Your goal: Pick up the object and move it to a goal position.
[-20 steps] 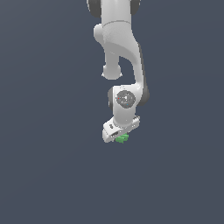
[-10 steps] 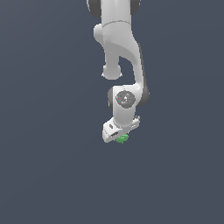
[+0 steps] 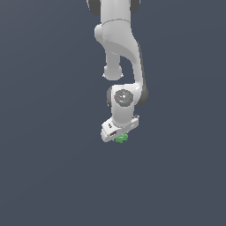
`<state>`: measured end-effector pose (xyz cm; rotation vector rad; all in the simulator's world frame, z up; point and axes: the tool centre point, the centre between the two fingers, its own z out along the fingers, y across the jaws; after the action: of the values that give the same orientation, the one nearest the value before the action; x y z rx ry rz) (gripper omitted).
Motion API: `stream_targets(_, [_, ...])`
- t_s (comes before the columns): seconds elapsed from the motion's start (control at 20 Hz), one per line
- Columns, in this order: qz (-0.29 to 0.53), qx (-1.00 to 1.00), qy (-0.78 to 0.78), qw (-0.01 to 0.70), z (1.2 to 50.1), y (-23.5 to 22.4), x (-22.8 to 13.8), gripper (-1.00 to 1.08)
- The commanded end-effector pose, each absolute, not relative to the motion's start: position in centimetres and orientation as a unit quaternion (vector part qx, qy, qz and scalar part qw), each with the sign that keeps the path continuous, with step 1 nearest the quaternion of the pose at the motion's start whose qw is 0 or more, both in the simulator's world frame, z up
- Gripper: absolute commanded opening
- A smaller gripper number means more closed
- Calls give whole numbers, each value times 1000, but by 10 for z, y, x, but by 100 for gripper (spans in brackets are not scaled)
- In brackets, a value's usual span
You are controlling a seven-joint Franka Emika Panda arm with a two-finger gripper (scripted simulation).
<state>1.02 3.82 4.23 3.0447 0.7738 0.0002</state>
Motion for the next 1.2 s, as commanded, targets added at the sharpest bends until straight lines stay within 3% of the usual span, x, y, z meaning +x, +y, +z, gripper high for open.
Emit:
stream_targets(0.0, [0,969,246,0,44,30,5,-100])
stream_targets(1.15, [0,969,246,0,78,-113,-103,-100])
